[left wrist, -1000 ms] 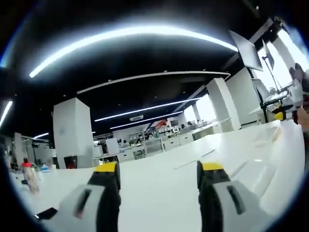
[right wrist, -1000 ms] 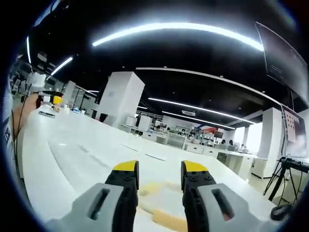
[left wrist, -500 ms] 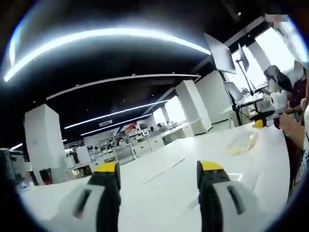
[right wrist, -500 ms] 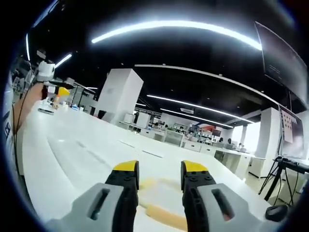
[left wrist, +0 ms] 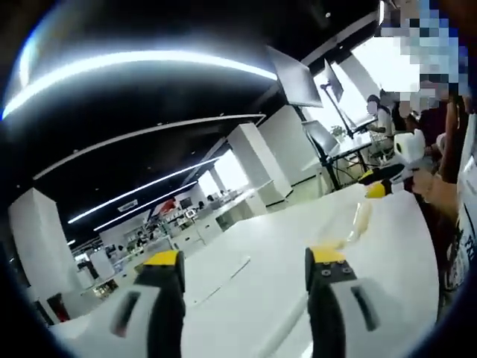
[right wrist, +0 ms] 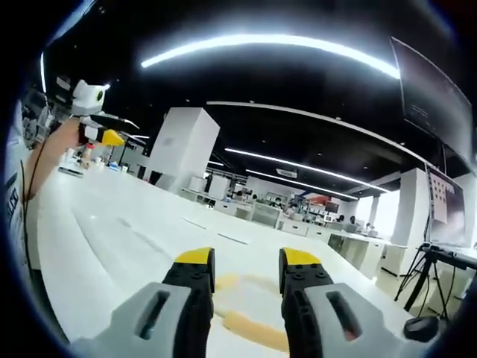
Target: Snap each plastic latch of the storage box into its locked position after aligning the lid with the box until every specified latch is closed and the lid sits flush.
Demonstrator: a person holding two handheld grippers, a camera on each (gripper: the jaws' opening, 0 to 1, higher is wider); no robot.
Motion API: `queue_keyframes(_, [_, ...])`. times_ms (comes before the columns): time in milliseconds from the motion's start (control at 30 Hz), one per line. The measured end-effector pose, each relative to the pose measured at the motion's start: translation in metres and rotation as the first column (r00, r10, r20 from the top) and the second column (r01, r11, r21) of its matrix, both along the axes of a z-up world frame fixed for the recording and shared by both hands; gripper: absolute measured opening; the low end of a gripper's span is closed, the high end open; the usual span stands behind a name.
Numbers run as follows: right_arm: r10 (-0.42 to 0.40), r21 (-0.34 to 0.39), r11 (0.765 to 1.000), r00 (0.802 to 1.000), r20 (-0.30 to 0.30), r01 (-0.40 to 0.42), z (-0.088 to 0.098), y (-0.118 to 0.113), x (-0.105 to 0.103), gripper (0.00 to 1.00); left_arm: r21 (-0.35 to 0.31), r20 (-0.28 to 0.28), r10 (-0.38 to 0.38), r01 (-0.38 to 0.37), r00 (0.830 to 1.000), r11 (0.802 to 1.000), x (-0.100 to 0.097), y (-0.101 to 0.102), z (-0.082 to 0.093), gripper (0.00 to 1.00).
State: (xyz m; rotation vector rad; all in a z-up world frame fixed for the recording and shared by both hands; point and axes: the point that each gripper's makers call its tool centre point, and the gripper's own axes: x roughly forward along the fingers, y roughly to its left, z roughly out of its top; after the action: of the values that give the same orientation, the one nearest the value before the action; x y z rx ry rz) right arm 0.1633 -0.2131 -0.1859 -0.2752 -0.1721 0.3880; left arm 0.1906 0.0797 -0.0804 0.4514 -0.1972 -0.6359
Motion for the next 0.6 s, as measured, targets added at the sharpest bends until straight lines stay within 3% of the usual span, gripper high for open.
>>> queue_keyframes(300, [-0.005,-0.001,1.0,1.0,0.0,0.005,-0.001,0.003,-0.002,0.33,0.122,-0.006,-0.075,0.075,0.997,0.99,0.013,-0.04,-0.003,0.66])
queue_keyframes(400, [-0.013,-0.009,1.0,1.0,-0.007,0.012,-0.004,0.002,-0.002,0.33,0.184,-0.025,-0.114,0.117,0.993,0.976,0.016,-0.056,-0.009,0.66])
queue_keyframes(600, [-0.025,-0.008,1.0,1.0,-0.003,0.025,-0.005,-0.004,-0.003,0.33,0.192,-0.05,-0.171,0.177,0.984,0.965,0.026,-0.081,-0.004,0.66])
